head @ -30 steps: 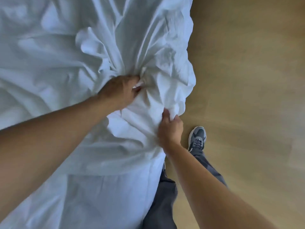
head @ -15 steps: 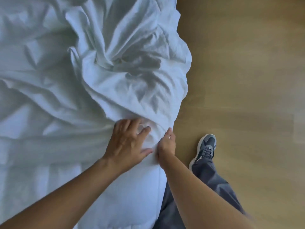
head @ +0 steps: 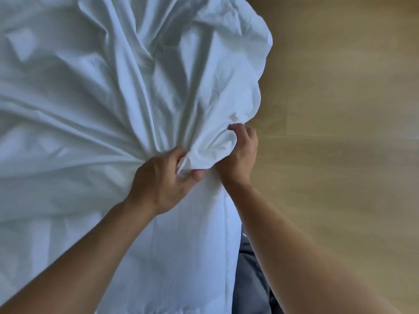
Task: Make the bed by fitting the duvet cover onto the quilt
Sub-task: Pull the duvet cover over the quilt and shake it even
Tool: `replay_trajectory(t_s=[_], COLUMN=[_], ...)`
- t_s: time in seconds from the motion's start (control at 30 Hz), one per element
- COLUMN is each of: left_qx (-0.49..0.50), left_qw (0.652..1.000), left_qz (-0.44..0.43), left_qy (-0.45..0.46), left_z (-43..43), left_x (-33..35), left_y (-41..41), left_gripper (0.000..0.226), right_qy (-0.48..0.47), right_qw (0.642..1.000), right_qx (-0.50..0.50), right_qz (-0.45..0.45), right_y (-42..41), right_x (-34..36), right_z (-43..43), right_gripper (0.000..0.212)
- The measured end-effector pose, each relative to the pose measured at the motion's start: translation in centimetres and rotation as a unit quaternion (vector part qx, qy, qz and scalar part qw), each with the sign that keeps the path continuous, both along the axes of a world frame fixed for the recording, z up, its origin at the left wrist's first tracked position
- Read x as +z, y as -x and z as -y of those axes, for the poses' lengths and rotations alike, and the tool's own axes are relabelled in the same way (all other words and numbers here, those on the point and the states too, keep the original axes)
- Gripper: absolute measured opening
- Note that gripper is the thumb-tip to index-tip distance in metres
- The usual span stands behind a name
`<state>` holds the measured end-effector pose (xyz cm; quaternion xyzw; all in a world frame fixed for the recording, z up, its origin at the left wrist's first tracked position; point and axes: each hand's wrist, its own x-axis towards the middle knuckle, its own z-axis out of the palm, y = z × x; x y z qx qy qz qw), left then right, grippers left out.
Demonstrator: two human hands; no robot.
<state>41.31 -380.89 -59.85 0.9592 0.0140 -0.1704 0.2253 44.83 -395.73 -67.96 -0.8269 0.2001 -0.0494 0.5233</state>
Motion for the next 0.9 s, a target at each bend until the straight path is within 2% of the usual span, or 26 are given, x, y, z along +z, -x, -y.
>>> replay_trajectory(t_s=[0.07, 0.2, 0.3, 0.37, 0.47, 0.53, 0.6, 0.67, 0.7, 0.8, 0.9], left_qx=[-0.018, -0.008, -0.045, -0.047, 0.057, 0.142, 0.193, 0.193, 0.173, 0.077, -0.006], left_qw=[0.998, 0.99, 0.986, 0.976, 0.955, 0.944, 0.947, 0.955, 0.96, 0.97, 0.967], left_qz=[0.024, 0.072, 0.097, 0.151, 0.224, 0.218, 0.184, 0.167, 0.166, 0.173, 0.164], left_qy=[-0.05, -0.121, -0.129, -0.147, -0.186, -0.203, -0.178, -0.149, -0.144, -0.152, -0.195], left_z=[0.2, 0.6, 1.4, 1.2, -1.4, -3.5, -4.8, -5.1, -5.0, -3.9, -4.5], left_x=[0.3, -0.2, -0.7, -1.2, -2.3, -2.9, -3.3, -3.2, -2.8, -1.9, -1.0], left_y=[1.1, 1.8, 3.0, 4.5, 7.0, 8.7, 10.0, 11.2, 12.1, 16.5, 20.5], left_gripper=[0.057, 0.025, 0.035, 0.044, 0.05, 0.049, 0.043, 0.03, 0.023, 0.02, 0.037], right_qy=[0.042, 0.117, 0.142, 0.142, 0.187, 0.257, 0.278, 0.282, 0.283, 0.254, 0.273], right_qw=[0.998, 0.986, 0.978, 0.972, 0.951, 0.94, 0.939, 0.904, 0.888, 0.878, 0.828], right_qx=[-0.038, -0.025, -0.01, 0.001, 0.094, 0.142, 0.203, 0.3, 0.335, 0.4, 0.489], right_qz=[-0.015, -0.121, -0.155, -0.185, -0.226, -0.174, -0.009, 0.116, 0.134, 0.069, 0.014], right_y=[-0.2, 4.5, 8.0, 7.7, 7.1, 8.6, 11.3, 13.4, 13.7, 14.3, 17.6], right_x=[-0.7, -2.2, -3.0, -2.9, -1.9, -1.2, 0.4, 1.8, 2.5, 4.2, 4.3], right_z=[0.2, 3.1, 5.5, 6.5, 6.7, 5.8, 3.8, 0.9, -0.7, -3.9, -2.5], right_gripper=[0.006, 0.008, 0.006, 0.009, 0.016, 0.036, 0.049, 0.052, 0.051, 0.023, 0.01])
